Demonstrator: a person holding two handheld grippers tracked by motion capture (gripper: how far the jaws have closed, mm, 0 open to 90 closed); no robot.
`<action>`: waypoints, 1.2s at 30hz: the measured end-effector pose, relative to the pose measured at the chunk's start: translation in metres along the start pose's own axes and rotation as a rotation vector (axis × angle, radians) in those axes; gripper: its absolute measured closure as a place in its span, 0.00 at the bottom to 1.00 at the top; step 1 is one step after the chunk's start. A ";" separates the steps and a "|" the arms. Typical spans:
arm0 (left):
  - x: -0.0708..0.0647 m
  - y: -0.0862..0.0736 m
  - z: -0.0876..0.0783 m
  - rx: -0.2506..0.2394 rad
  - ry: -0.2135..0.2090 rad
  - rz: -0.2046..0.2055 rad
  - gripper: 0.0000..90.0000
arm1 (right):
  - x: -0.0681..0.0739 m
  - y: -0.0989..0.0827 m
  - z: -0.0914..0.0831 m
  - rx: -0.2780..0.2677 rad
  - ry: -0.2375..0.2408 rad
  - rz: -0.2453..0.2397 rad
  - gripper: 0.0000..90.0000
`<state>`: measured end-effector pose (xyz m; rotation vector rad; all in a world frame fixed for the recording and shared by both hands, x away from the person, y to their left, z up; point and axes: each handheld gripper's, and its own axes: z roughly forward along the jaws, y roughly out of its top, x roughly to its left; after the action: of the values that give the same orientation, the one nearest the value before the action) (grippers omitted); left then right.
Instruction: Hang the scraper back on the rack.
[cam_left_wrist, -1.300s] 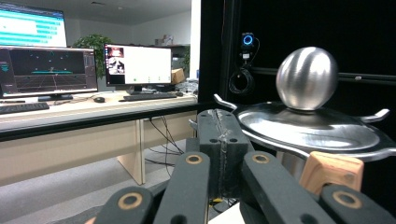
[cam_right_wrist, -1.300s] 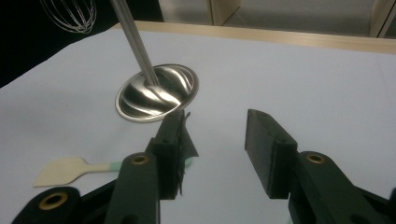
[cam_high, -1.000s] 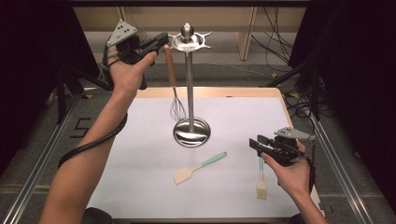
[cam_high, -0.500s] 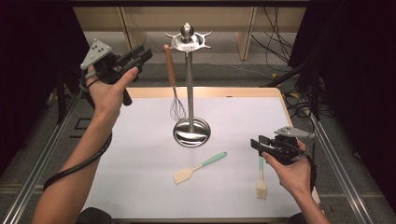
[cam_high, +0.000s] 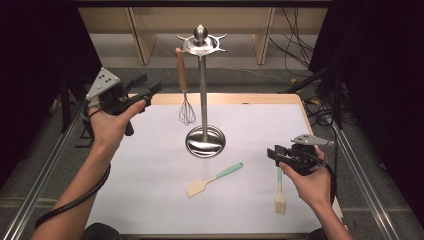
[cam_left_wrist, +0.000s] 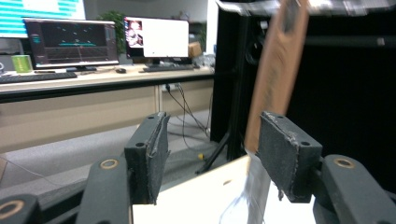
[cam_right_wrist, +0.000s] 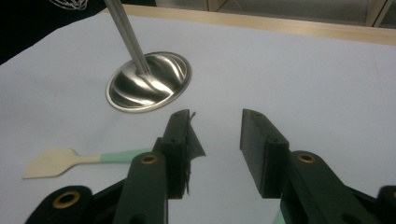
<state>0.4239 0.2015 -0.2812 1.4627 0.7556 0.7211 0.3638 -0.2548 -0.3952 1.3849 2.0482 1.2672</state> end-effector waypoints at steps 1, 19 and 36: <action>-0.005 -0.005 -0.001 0.048 -0.005 0.012 0.46 | -0.001 0.001 -0.004 0.048 0.008 0.008 0.73; -0.041 -0.058 0.002 0.479 -0.198 0.066 0.58 | 0.005 -0.006 -0.001 0.230 0.020 -0.015 0.82; -0.078 -0.095 0.038 0.807 -0.363 0.180 0.62 | 0.005 -0.010 0.004 0.300 0.027 -0.019 0.81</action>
<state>0.4064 0.1165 -0.3766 2.3380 0.6603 0.2518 0.3589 -0.2496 -0.4052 1.4746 2.3381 1.0056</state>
